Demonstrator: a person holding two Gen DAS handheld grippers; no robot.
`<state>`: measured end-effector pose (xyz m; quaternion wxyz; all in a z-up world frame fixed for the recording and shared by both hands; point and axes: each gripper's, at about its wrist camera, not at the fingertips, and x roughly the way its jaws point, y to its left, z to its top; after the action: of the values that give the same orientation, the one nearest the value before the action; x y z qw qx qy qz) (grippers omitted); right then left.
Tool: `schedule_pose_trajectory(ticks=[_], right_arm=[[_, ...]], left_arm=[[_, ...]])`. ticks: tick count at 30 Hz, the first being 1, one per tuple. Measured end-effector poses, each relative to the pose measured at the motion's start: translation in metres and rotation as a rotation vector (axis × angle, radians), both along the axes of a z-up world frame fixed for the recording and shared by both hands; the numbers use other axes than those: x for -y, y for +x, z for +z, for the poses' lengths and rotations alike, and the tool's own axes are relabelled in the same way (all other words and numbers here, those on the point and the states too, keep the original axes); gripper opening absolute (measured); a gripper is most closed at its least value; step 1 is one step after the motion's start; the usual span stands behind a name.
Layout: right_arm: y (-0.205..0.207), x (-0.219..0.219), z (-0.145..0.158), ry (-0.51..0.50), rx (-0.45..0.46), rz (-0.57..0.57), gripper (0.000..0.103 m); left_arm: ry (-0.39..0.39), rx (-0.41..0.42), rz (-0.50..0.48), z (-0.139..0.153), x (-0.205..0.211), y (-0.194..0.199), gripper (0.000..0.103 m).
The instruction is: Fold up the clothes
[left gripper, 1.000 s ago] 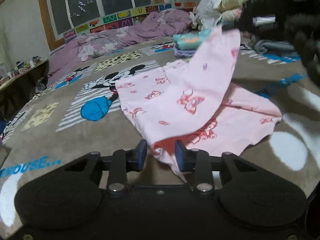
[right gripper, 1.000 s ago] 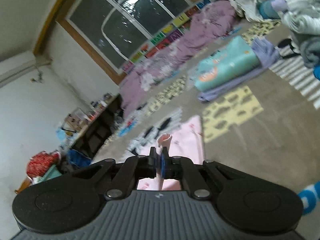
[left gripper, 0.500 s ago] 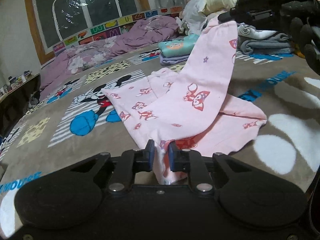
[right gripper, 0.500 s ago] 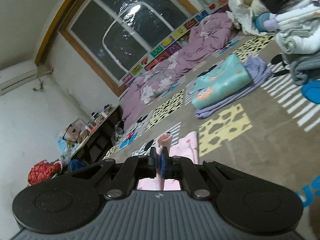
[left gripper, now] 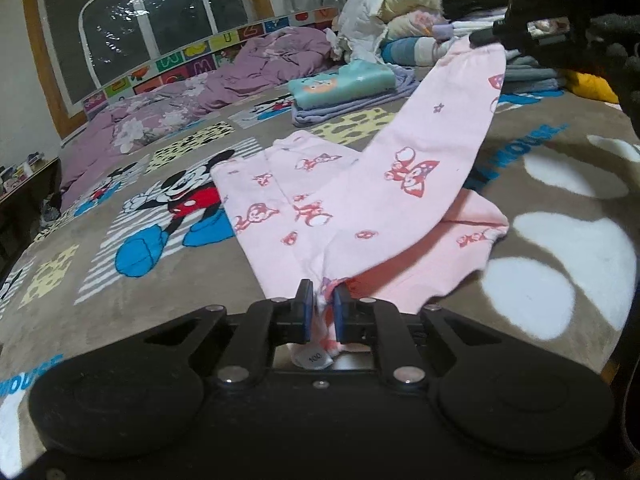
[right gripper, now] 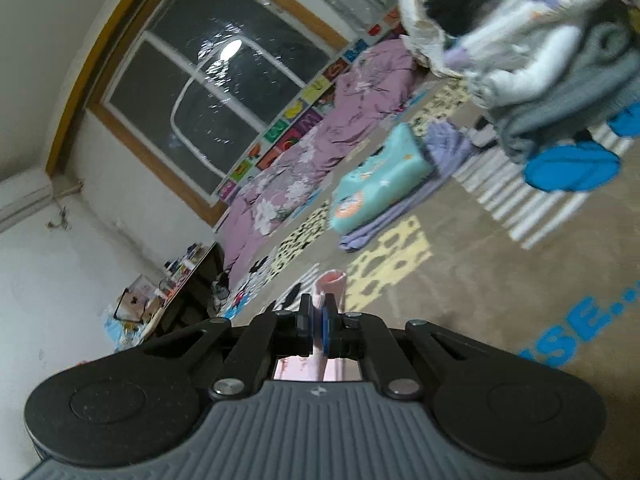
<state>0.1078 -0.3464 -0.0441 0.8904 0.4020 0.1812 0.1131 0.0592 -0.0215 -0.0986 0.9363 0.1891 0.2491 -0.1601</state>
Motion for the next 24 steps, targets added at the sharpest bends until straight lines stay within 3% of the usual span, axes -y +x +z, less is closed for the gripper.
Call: schedule_pose_trajectory(ticks=[7,11,13,19,24], right_arm=[[0.004,0.01,-0.026,0.022,-0.055,-0.014,0.006],[0.004,0.012,-0.033,0.019,-0.068,-0.015,0.006],[0.007,0.013,-0.038,0.018,-0.082,-0.013,0.006],[0.01,0.019,-0.049,0.044,-0.081,-0.018,0.006],[0.012,0.022,-0.053,0.066,-0.054,-0.023,0.006]], left_arm=[[-0.012,-0.037,-0.042,-0.001,0.0,-0.002,0.01],[-0.069,-0.067,-0.105,0.011,-0.018,-0.01,0.011],[-0.173,-0.053,-0.066,0.023,-0.042,-0.01,0.011],[-0.334,-0.036,0.205,0.028,-0.104,0.01,0.011],[-0.342,-0.05,0.156,0.024,-0.088,0.014,0.011]])
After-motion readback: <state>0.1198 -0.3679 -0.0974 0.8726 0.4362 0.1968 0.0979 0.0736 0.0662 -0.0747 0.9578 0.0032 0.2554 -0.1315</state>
